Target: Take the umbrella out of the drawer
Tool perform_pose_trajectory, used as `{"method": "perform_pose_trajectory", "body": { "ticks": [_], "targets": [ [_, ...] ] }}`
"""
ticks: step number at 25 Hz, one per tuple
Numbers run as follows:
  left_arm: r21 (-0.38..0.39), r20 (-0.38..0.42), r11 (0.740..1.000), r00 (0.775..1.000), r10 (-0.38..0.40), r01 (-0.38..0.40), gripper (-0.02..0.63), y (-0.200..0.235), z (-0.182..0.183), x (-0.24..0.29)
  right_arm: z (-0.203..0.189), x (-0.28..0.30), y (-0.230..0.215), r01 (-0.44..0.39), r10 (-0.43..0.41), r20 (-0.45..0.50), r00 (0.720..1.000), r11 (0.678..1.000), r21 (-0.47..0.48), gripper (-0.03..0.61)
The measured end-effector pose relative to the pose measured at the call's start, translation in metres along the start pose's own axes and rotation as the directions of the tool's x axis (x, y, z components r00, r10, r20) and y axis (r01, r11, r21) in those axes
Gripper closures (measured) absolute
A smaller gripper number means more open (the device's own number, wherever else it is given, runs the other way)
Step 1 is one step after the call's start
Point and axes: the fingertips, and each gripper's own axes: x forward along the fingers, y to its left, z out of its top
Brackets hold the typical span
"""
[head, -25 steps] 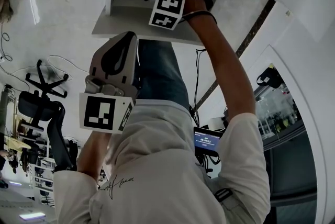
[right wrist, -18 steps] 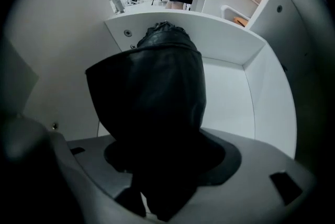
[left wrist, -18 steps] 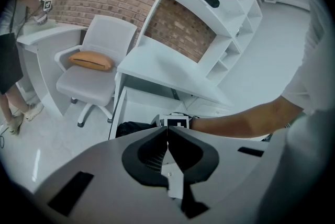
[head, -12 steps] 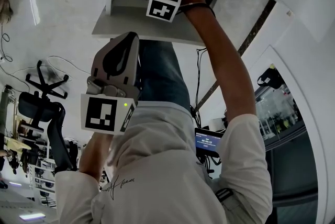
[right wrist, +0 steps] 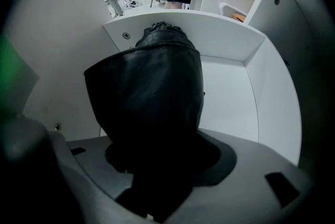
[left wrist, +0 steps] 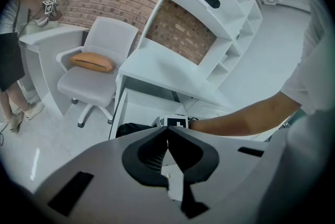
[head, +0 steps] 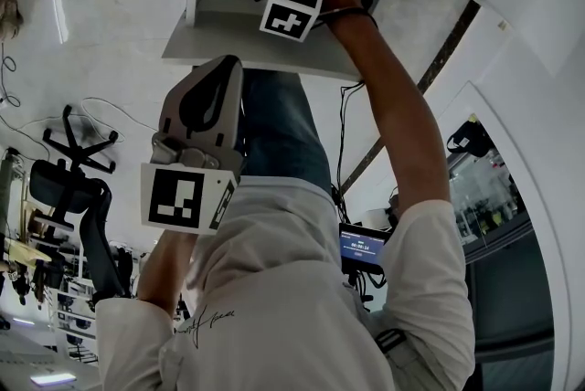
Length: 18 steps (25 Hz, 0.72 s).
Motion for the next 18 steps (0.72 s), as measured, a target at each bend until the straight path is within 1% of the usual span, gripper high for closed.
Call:
{"method": "perform_pose_trajectory", "body": {
  "ticks": [5, 13, 18],
  "targets": [
    [0.008, 0.003, 1.000, 1.000, 0.002, -0.002, 0.597, 0.002, 0.002, -0.003, 0.000, -0.001, 0.001, 0.030, -0.031, 0.023, 0.999, 0.999, 0.045, 0.347],
    [0.007, 0.022, 1.000, 1.000, 0.014, -0.014, 0.597, 0.007, 0.012, -0.007, -0.002, 0.000, 0.000, 0.031, -0.033, 0.020, 0.999, 0.995, 0.099, 0.347],
    [0.010, 0.025, 1.000, 1.000, 0.014, -0.014, 0.597, 0.008, 0.016, -0.010, -0.003, -0.002, 0.000, 0.028, -0.030, 0.012, 0.999, 0.994, 0.105, 0.347]
  ]
}}
